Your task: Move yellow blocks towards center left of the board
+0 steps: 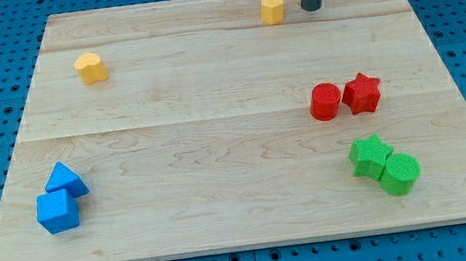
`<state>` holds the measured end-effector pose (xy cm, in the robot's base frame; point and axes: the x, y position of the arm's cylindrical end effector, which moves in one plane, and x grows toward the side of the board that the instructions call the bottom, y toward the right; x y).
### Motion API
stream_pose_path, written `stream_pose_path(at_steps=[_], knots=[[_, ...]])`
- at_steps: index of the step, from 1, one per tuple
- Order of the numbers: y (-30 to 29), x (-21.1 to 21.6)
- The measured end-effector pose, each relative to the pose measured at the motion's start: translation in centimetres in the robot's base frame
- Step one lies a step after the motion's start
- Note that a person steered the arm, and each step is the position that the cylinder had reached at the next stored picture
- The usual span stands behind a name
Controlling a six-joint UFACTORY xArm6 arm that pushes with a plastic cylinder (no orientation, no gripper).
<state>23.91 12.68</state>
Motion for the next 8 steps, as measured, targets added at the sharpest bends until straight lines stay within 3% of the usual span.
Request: stream_pose_path(at_steps=[1, 4, 5, 6, 8], knots=[[-2.5, -1.5], [-20.7, 4.2], [-18.2, 6.6], [-22.8, 7.8], [-24.9, 4.3]])
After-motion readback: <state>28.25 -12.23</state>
